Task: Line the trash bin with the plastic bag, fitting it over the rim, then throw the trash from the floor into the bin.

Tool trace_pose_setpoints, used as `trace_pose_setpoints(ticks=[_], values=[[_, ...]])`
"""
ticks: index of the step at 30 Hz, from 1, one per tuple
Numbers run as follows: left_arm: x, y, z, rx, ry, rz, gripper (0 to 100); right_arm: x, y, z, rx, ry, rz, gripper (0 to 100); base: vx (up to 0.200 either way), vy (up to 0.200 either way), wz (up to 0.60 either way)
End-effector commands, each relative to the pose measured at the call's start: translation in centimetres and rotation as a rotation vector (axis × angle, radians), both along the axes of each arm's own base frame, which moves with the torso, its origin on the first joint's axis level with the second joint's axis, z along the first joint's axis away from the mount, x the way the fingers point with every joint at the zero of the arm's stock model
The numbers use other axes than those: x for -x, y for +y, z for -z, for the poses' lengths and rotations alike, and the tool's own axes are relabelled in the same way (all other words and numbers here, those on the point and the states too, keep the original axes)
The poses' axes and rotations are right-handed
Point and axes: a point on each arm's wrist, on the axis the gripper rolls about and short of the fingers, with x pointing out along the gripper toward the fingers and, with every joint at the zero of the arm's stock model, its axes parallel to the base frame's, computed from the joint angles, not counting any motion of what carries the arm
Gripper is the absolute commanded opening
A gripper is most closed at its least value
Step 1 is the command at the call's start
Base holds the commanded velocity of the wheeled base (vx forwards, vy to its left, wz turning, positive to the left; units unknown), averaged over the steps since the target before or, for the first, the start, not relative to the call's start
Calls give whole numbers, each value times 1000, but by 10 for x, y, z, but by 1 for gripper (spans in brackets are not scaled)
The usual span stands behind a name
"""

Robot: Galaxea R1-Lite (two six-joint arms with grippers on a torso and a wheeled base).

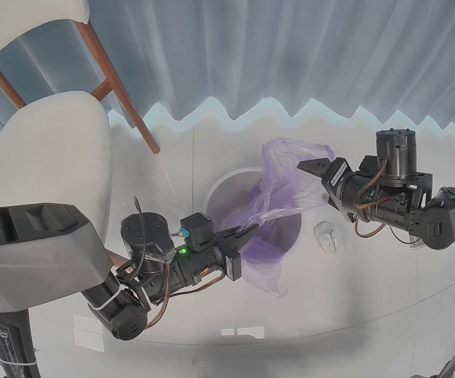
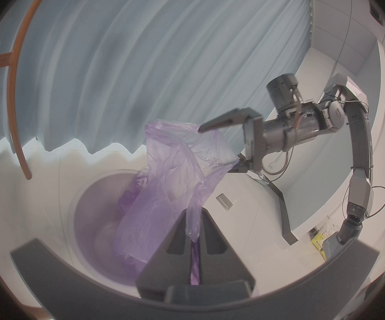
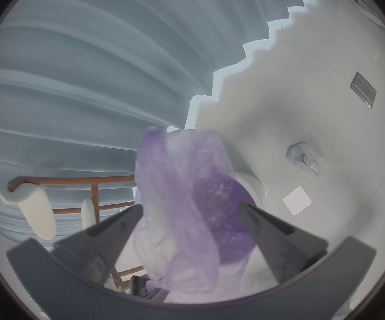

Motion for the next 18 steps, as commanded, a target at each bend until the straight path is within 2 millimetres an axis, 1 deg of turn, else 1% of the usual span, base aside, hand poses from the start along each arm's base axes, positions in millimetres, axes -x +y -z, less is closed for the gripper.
trace_pose_setpoints(ticks=[1,4,9,10,12,13,14,17,18], values=[[-1,0,-6,14,-15,-4,0,-18,5,19,21,41,13,0,0,0,0],[1,0,-12,26,-28,-4,0,-18,5,21,15,33,12,0,0,0,0],[2,-2,-16,42,-43,0,0,-14,3,21,0,20,12,0,0,0,0],[-2,-1,-21,64,-60,-10,0,-12,2,21,-7,6,12,0,0,0,0],[-3,-1,-22,64,-57,-15,0,-9,0,21,-11,-4,13,0,0,0,0],[-1,1,-22,61,-52,-23,0,-4,-2,25,-8,-10,9,0,0,0,0],[0,1,-23,62,-51,-24,100,-2,-4,27,-12,-24,8,0,0,0,0],[3,0,-25,78,-49,-14,100,6,-7,28,-47,-82,6,0,0,0,0],[4,2,-33,100,-52,-13,100,8,-11,26,-65,-110,3,0,0,0,0]])
